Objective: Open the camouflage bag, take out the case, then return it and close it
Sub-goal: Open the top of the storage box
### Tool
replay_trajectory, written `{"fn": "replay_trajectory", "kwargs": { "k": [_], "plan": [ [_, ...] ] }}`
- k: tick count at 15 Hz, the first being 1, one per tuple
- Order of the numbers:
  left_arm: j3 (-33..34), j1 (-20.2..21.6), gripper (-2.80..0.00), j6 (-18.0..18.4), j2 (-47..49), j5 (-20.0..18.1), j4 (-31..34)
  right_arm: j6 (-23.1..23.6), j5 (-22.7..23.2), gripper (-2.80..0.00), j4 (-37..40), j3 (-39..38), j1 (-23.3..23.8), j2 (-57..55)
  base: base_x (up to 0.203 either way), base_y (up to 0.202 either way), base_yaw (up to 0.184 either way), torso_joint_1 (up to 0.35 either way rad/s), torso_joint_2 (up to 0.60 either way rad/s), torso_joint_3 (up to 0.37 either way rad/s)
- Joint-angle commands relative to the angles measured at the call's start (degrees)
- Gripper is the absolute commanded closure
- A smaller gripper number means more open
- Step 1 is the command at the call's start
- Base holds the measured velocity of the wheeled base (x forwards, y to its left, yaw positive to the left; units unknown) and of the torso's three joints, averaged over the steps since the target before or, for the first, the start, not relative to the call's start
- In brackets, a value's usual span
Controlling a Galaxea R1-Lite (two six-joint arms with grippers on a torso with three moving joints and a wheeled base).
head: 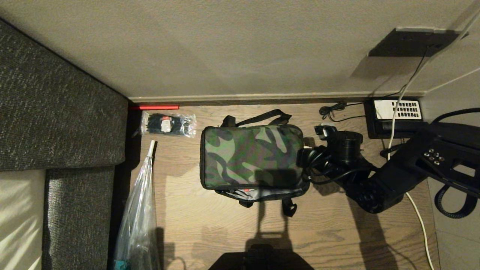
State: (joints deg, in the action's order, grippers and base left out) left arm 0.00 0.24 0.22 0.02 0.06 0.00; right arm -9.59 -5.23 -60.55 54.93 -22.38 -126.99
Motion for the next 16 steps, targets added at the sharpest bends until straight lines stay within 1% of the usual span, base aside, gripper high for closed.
{"fn": "replay_trajectory", "kwargs": {
  "k": [1,3,4,6,8,9,11,12,13,16],
  "plan": [
    [0.14,0.02,0.0,-0.03,-0.08,0.03,0.0,-2.53,-1.83,0.0,3.22,-0.39,-2.0,-0.04,0.0,0.0,0.0,0.0,0.0,0.0],
    [0.09,0.02,0.0,0.02,-0.02,0.03,0.0,-4.51,-2.16,0.0,5.84,0.81,-2.29,0.11,0.0,0.0,0.0,0.0,0.0,0.0],
    [0.12,0.02,0.0,0.02,-0.11,0.03,0.0,-4.57,-2.59,0.0,5.45,1.28,-2.28,0.08,0.0,0.0,0.0,0.0,0.0,0.0],
    [0.15,0.02,0.0,-0.01,-0.09,0.03,0.0,-4.82,-4.69,0.0,7.22,2.55,-2.83,0.43,0.0,0.0,0.0,0.0,0.0,0.0],
    [0.11,0.02,0.0,-0.02,-0.02,0.03,0.0,-4.23,-3.78,0.0,7.33,2.31,-2.2,0.43,0.0,0.0,0.0,0.0,0.0,0.0],
    [0.09,0.02,0.0,0.04,-0.11,0.03,0.0,-2.95,-3.1,0.0,6.93,2.43,-1.04,0.47,0.0,0.0,0.0,0.0,0.0,0.0],
    [0.09,0.02,0.0,0.04,-0.11,0.03,0.0,2.59,-1.7,0.0,6.61,1.91,1.22,1.19,0.0,0.0,0.0,0.0,0.0,0.0],
    [0.09,0.02,0.0,0.04,-0.11,0.03,0.0,4.47,-0.87,0.0,6.15,1.38,2.18,1.54,0.0,0.0,0.0,0.0,0.0,0.0],
    [0.16,0.02,0.0,0.03,-0.11,0.03,0.0,5.4,-0.02,0.0,5.28,1.1,3.18,1.83,0.0,0.0,0.0,0.0,0.0,0.0],
    [0.18,0.02,0.0,0.04,-0.1,0.03,0.0,6.3,1.92,0.0,5.06,-0.59,4.94,4.2,0.0,0.0,0.0,0.0,0.0,0.0]
  ]
}}
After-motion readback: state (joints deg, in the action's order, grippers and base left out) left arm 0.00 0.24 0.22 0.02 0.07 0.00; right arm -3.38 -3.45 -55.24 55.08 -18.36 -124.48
